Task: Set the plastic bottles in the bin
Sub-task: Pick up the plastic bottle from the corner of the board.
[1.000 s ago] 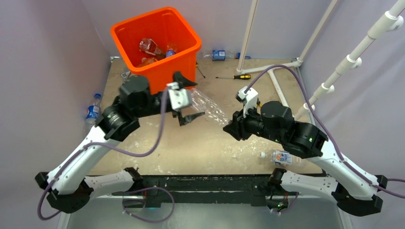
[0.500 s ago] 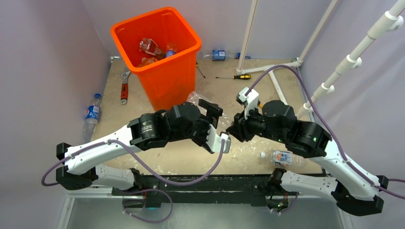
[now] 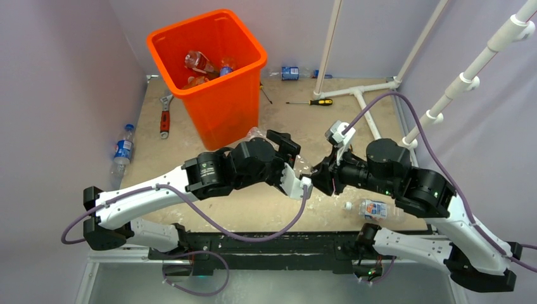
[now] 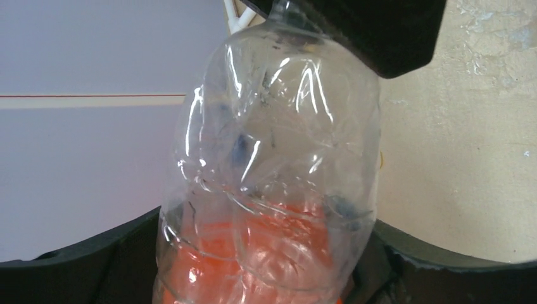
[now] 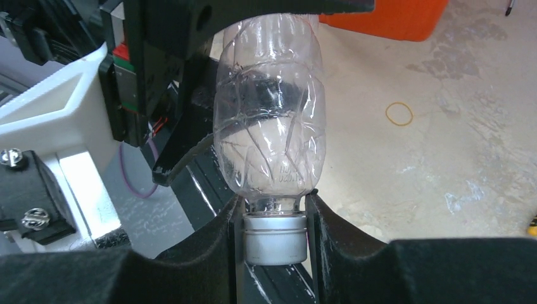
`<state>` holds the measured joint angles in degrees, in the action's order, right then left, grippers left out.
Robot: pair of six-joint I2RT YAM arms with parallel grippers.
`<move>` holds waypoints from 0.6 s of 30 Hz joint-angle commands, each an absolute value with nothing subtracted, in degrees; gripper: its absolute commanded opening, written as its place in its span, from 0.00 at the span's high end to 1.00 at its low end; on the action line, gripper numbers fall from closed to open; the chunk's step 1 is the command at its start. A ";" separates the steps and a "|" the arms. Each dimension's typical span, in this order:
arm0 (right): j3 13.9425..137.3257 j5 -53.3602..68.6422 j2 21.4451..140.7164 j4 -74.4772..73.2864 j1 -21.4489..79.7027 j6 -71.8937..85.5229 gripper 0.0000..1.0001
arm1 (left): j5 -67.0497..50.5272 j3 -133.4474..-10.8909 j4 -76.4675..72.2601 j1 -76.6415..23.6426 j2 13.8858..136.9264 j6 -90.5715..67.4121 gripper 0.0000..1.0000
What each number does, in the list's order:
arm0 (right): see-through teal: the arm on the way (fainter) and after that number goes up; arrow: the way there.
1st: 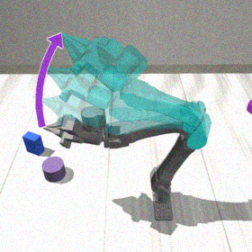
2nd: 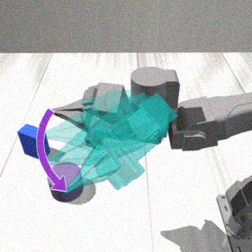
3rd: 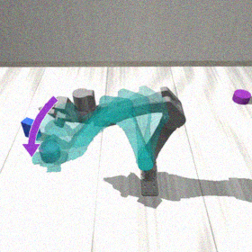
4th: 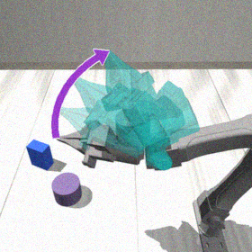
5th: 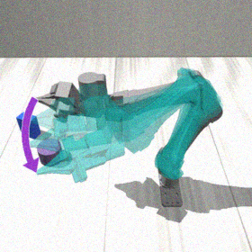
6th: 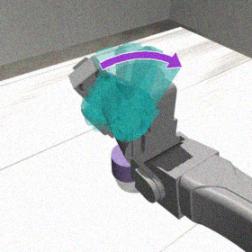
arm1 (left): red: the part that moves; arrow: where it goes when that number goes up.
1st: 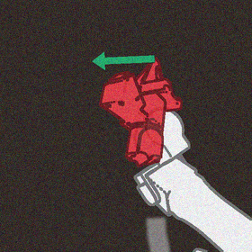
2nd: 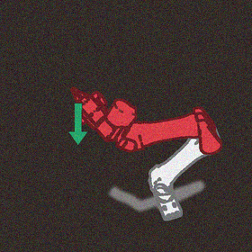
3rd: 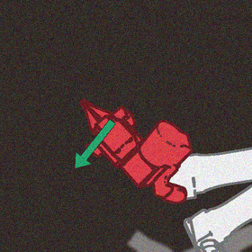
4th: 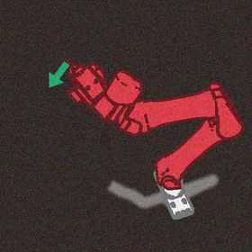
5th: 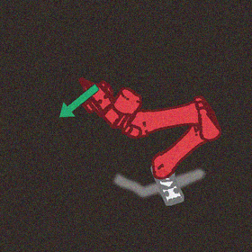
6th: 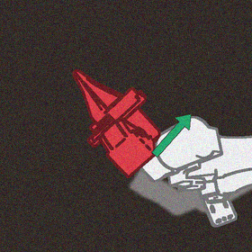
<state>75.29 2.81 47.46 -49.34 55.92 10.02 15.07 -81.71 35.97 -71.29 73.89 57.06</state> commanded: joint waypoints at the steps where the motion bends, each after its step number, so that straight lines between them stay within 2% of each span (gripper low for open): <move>1: 76.80 4.74 46.48 -47.47 56.16 10.09 1.00 | 15.52 -81.28 32.46 -71.30 74.02 56.43 0.25; 3: 76.82 5.42 46.03 -46.93 56.16 10.40 1.00 | 15.42 -81.13 32.54 -71.36 74.34 55.45 0.36; 7: 77.06 5.97 45.79 -46.21 56.16 10.92 1.00 | 14.01 -80.52 32.10 -71.37 74.28 54.18 0.53; 8: 77.26 5.98 45.79 -46.04 56.16 11.10 0.92 | 13.90 -80.37 31.90 -71.37 74.19 53.95 0.55; 10: 77.66 6.34 45.71 -45.69 56.16 11.56 0.52 | 13.84 -80.10 31.12 -71.37 73.82 53.49 0.56; 13: 78.34 6.85 44.65 -44.12 56.16 12.70 0.04 | 12.55 -79.37 29.35 -71.37 72.48 52.63 0.60; 18: 78.77 7.54 39.91 -37.52 56.16 15.46 0.01 | 9.84 -76.86 23.60 -71.37 68.92 50.61 0.69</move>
